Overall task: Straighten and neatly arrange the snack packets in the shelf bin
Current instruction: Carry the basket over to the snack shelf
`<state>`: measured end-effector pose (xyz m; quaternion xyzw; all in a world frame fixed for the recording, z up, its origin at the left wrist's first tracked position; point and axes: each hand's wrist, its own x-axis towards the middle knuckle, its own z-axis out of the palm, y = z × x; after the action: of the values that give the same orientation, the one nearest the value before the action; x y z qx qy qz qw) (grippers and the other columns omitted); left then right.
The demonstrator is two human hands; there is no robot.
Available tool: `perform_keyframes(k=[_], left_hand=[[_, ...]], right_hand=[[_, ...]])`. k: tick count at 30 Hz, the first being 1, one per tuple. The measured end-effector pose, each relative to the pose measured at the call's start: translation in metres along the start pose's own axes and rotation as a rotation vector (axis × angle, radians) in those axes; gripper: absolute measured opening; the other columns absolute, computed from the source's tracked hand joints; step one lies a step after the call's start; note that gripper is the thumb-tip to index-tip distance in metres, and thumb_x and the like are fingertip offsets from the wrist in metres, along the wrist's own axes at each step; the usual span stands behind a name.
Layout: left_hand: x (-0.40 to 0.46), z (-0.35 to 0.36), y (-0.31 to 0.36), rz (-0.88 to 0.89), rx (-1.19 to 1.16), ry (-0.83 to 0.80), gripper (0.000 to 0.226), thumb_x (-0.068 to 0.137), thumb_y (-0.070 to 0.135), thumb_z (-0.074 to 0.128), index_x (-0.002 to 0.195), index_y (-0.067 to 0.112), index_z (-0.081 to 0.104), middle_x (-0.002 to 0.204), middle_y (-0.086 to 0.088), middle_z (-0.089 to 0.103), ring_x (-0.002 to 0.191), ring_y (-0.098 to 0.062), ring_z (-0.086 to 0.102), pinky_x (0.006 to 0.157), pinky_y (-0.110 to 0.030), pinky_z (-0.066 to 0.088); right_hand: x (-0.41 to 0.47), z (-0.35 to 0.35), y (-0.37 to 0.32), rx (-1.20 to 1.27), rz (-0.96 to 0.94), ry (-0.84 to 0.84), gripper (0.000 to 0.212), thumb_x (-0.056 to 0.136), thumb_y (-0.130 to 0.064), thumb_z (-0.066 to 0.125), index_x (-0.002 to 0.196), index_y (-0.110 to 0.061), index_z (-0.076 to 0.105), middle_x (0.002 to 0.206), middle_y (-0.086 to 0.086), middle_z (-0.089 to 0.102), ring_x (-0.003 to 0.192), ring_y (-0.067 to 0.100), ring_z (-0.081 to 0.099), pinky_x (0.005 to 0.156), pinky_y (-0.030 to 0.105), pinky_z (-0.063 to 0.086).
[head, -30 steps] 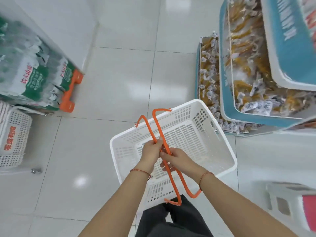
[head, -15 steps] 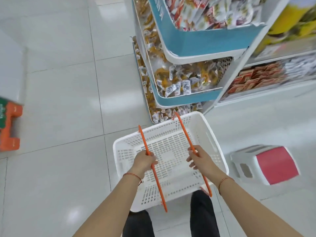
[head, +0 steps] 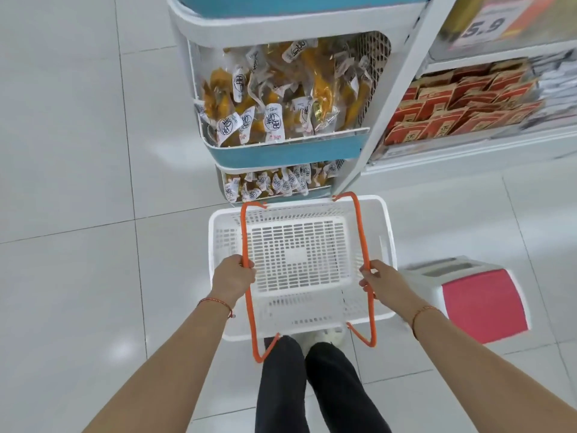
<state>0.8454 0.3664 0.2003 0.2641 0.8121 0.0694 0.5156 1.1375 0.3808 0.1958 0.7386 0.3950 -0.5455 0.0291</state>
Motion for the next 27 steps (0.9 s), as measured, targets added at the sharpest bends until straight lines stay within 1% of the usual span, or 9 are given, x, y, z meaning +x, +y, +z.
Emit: perform_keyframes(k=[4, 7, 9, 12, 15, 19, 22, 25, 27], left_hand=[[0.051, 0.016, -0.009, 0.008, 0.062, 0.059, 0.023, 0.094, 0.007, 0.052, 0.076, 0.021, 0.051, 0.091, -0.007, 0.065, 0.087, -0.026, 0.067, 0.077, -0.034, 0.051], [0.088, 0.023, -0.017, 0.021, 0.101, 0.059, 0.019, 0.094, 0.009, 0.052, 0.079, 0.019, 0.052, 0.099, -0.011, 0.066, 0.093, -0.030, 0.069, 0.082, -0.037, 0.054], [0.107, 0.029, -0.023, 0.019, 0.112, 0.064, 0.017, 0.095, 0.011, 0.052, 0.081, 0.020, 0.053, 0.100, -0.011, 0.067, 0.095, -0.030, 0.068, 0.085, -0.040, 0.055], [0.127, 0.033, -0.022, 0.036, 0.095, 0.092, 0.007, 0.097, 0.012, 0.052, 0.093, 0.016, 0.056, 0.099, -0.007, 0.067, 0.094, -0.026, 0.069, 0.076, -0.031, 0.050], [0.144, 0.030, -0.018, 0.051, 0.093, 0.108, 0.005, 0.097, 0.013, 0.053, 0.097, 0.014, 0.058, 0.103, -0.006, 0.068, 0.094, -0.027, 0.070, 0.081, -0.030, 0.050], [0.145, 0.023, -0.024, -0.010, 0.050, 0.154, 0.020, 0.096, 0.012, 0.053, 0.113, 0.009, 0.065, 0.109, -0.013, 0.071, 0.100, -0.032, 0.068, 0.091, -0.036, 0.051], [0.131, 0.019, -0.022, -0.061, -0.005, 0.149, 0.030, 0.097, 0.012, 0.050, 0.126, 0.008, 0.061, 0.119, -0.013, 0.067, 0.109, -0.034, 0.062, 0.099, -0.036, 0.047], [0.100, 0.014, -0.013, -0.104, 0.002, 0.101, 0.037, 0.098, 0.011, 0.048, 0.133, 0.006, 0.053, 0.125, -0.013, 0.062, 0.107, -0.031, 0.058, 0.089, -0.028, 0.041], [0.074, 0.009, -0.009, -0.146, -0.019, 0.062, 0.037, 0.095, 0.010, 0.051, 0.131, 0.006, 0.055, 0.126, -0.013, 0.060, 0.107, -0.031, 0.057, 0.086, -0.026, 0.039]], right_hand=[[0.056, 0.013, 0.008, -0.026, 0.006, -0.001, 0.016, 0.101, -0.021, 0.043, 0.109, -0.015, 0.056, 0.088, 0.002, 0.066, 0.079, 0.015, 0.062, 0.071, 0.027, 0.049], [0.093, 0.026, 0.008, -0.056, 0.002, 0.004, 0.015, 0.101, -0.020, 0.043, 0.109, -0.015, 0.055, 0.090, 0.004, 0.065, 0.077, 0.013, 0.061, 0.073, 0.026, 0.048], [0.112, 0.033, 0.007, -0.075, -0.001, 0.001, 0.015, 0.101, -0.020, 0.043, 0.109, -0.016, 0.054, 0.091, 0.004, 0.065, 0.076, 0.013, 0.061, 0.071, 0.025, 0.047], [0.137, 0.034, 0.002, -0.114, -0.021, 0.063, 0.016, 0.101, -0.023, 0.041, 0.107, -0.019, 0.055, 0.087, 0.000, 0.067, 0.077, 0.015, 0.064, 0.062, 0.022, 0.046], [0.156, 0.025, -0.004, -0.139, -0.034, 0.111, 0.020, 0.101, -0.023, 0.042, 0.109, -0.017, 0.059, 0.083, -0.001, 0.067, 0.076, 0.017, 0.066, 0.061, 0.023, 0.045], [0.155, 0.014, -0.005, -0.185, -0.011, 0.141, 0.029, 0.101, -0.021, 0.040, 0.123, -0.015, 0.057, 0.092, 0.002, 0.068, 0.079, 0.020, 0.064, 0.066, 0.028, 0.046], [0.141, 0.009, -0.011, -0.257, 0.003, 0.149, 0.037, 0.099, -0.023, 0.038, 0.135, -0.022, 0.045, 0.090, 0.004, 0.067, 0.074, 0.022, 0.061, 0.061, 0.029, 0.042], [0.114, 0.001, -0.018, -0.279, 0.052, 0.092, 0.044, 0.096, -0.020, 0.041, 0.140, -0.019, 0.037, 0.096, 0.005, 0.065, 0.071, 0.018, 0.058, 0.059, 0.027, 0.041], [0.087, -0.008, -0.024, -0.289, 0.054, 0.061, 0.044, 0.096, -0.019, 0.041, 0.140, -0.019, 0.038, 0.102, 0.005, 0.064, 0.074, 0.020, 0.059, 0.066, 0.029, 0.046]])
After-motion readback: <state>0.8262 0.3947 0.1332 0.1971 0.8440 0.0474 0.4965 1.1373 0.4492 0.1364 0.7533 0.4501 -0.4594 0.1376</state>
